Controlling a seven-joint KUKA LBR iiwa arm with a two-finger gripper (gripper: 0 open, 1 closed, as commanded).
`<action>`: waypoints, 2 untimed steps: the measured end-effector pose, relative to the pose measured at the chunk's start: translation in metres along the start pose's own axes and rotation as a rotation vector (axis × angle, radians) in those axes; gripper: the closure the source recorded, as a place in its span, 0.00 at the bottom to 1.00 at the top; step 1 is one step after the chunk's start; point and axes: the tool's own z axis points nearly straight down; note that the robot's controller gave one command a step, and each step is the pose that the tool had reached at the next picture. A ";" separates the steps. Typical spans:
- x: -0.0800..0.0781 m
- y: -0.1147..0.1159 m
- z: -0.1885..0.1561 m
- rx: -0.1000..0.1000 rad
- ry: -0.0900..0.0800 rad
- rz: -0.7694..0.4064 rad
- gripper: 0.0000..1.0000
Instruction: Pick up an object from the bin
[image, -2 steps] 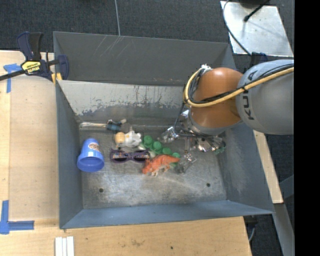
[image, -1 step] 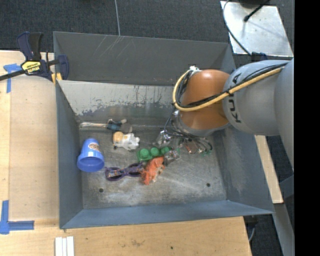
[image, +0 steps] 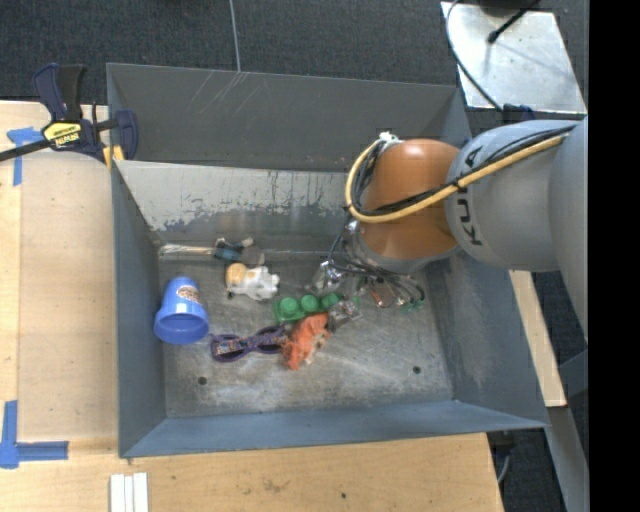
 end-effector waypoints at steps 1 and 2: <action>0.001 0.000 -0.002 -0.001 0.002 0.000 1.00; 0.004 0.002 -0.016 -0.009 0.020 0.000 1.00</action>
Offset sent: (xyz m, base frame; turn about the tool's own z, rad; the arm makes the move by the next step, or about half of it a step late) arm 0.0000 -0.0001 0.0586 0.0001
